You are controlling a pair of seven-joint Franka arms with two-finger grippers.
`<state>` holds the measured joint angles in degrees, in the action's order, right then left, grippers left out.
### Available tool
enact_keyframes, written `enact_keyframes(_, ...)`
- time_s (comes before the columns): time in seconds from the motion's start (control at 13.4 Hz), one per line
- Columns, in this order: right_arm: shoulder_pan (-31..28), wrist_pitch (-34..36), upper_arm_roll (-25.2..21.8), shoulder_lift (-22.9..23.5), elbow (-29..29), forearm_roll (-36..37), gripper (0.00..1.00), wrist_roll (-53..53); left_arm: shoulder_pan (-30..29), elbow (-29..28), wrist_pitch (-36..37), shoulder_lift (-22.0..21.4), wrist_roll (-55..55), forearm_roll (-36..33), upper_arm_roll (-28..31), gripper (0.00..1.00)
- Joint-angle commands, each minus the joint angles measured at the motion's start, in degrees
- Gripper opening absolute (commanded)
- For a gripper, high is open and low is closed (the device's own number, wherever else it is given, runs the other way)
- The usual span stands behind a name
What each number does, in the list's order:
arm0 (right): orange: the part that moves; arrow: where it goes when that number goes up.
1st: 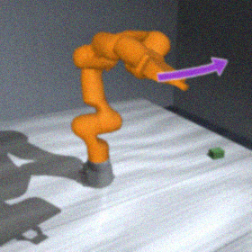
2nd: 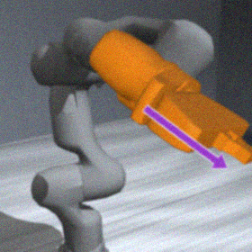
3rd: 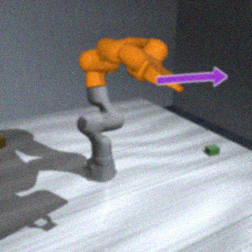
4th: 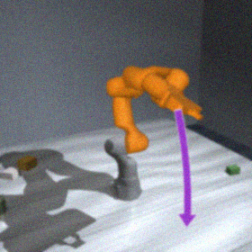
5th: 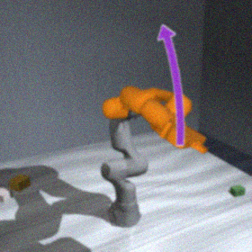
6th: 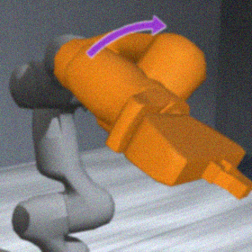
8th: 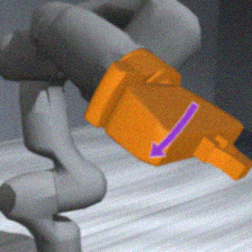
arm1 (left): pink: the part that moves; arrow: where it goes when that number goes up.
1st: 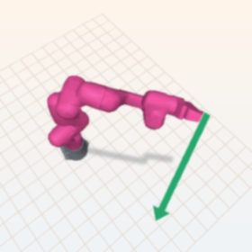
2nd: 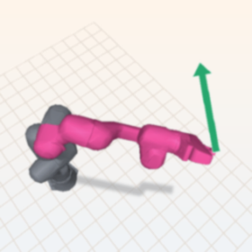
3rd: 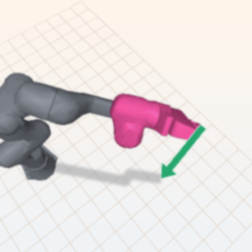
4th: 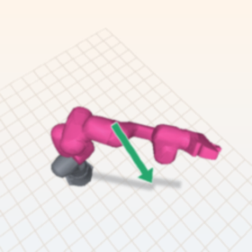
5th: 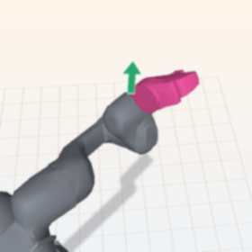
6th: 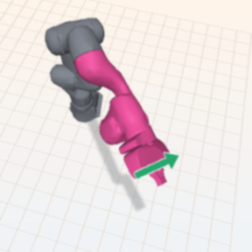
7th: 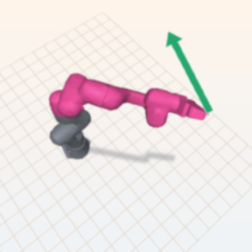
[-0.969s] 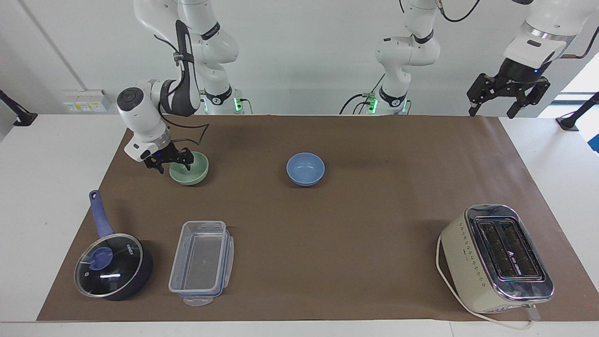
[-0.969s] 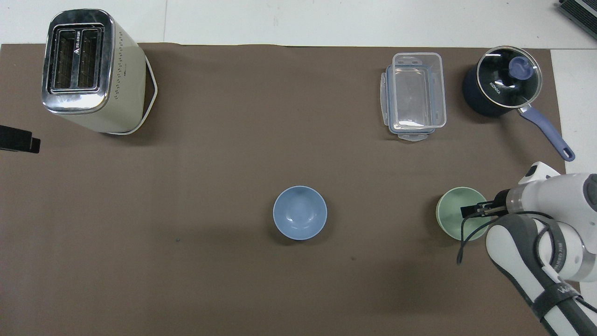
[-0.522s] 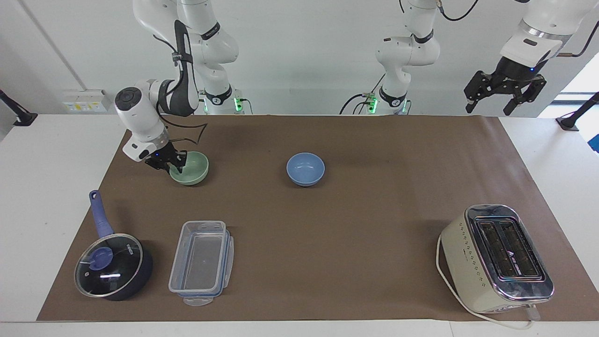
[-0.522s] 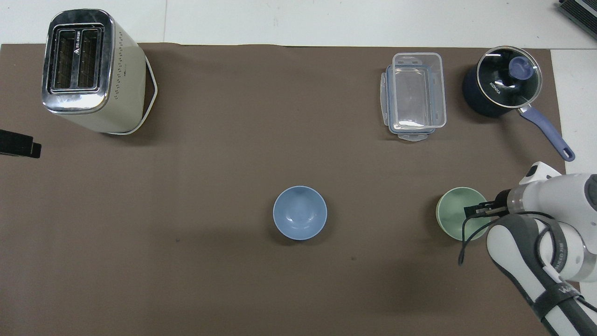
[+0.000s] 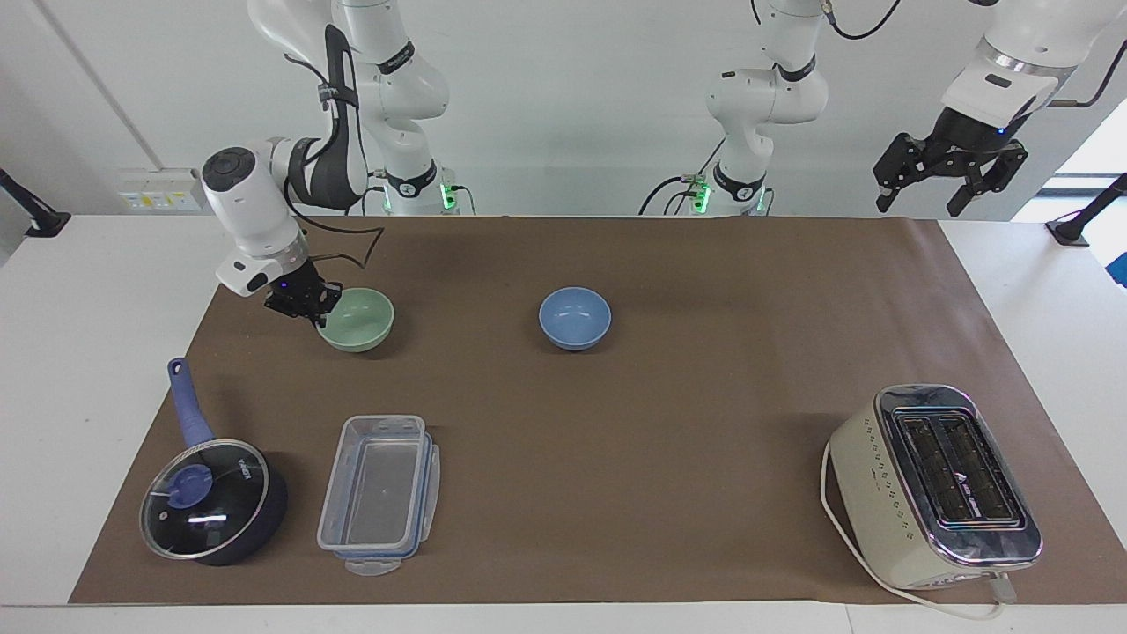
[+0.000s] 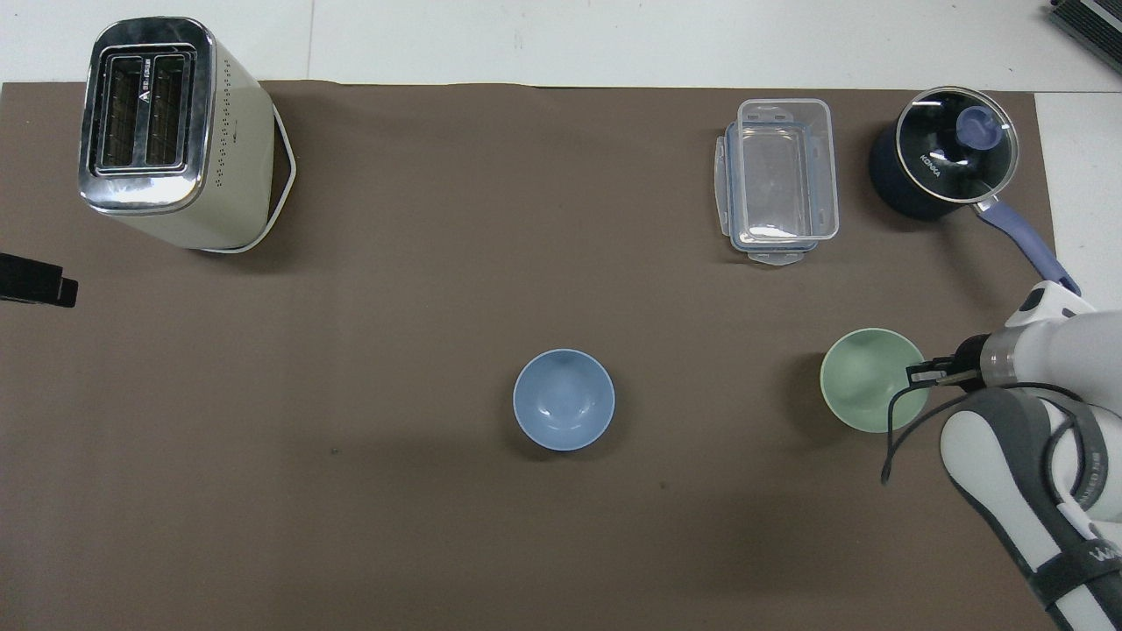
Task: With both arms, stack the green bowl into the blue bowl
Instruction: 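Lift the green bowl with the right gripper toward the blue bowl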
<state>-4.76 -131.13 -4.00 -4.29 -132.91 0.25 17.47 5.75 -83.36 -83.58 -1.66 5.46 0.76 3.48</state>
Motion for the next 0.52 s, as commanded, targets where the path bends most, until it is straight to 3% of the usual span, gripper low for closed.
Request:
enact_keyframes(0.0, 0.4, 5.2, 2.3, -3.1, 3.9, -2.7, 0.0, 1.0, -0.5, -2.4, 0.4, -2.1, 0.0, -0.4, -0.3, 1.0)
enact_keyframes(0.22, 3.3, 13.1, 3.2, -2.7, 10.8, -5.2, 0.0, -3.3, -0.5, -2.4, 0.6, -2.1, 0.0, -0.4, -0.3, 1.0)
enact_keyframes(0.45, 9.2, 13.9, 3.2, -2.4, 12.5, -5.2, 0.0, -12.3, -0.5, -2.2, 0.5, -2.0, 0.4, -0.4, -0.3, 1.0)
